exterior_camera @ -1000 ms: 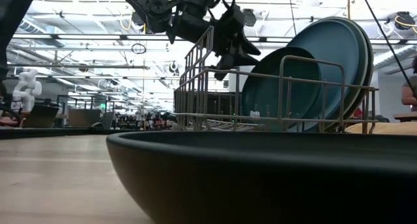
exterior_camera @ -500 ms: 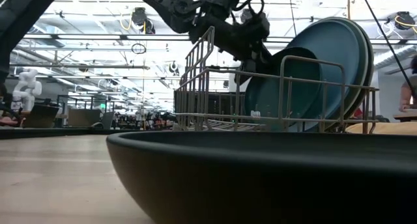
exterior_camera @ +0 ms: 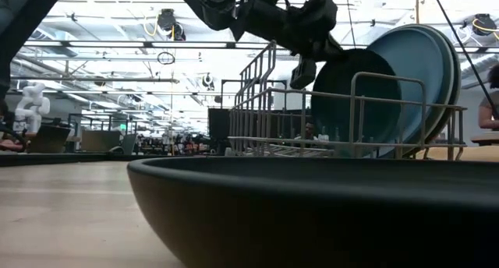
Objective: Sort dishes
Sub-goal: Put the dark green plate into the dish rack
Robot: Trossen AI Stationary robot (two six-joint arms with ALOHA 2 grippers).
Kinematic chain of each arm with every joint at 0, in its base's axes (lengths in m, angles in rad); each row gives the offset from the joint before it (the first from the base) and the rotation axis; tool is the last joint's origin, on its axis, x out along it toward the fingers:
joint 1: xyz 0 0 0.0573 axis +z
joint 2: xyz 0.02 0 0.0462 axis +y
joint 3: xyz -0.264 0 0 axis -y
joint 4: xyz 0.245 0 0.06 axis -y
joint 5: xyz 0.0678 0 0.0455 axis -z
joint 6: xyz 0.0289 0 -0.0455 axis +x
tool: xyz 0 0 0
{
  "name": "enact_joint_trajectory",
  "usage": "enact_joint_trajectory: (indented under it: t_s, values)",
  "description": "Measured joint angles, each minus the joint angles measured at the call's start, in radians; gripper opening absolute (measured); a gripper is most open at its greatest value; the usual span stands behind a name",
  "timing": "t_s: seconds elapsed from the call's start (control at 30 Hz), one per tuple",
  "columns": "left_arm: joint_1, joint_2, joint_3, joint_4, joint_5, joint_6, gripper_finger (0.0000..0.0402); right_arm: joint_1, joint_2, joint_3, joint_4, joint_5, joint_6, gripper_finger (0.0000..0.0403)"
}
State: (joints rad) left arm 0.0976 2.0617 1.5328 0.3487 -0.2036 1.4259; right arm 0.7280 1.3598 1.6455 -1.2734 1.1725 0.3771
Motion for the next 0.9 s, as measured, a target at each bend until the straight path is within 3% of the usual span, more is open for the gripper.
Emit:
enact_joint_trajectory:
  t_s: [0.73,0.9]
  values:
    - [0.044,0.001,-0.001,0.059,0.195,0.02,0.0,0.0,0.0,0.0,0.006,0.0,-0.003,0.0247]
    - [0.07,0.001,-0.001,0.052,0.23,-0.085,0.0003,0.0,0.0,0.0,0.006,0.0,-0.004,0.0247]
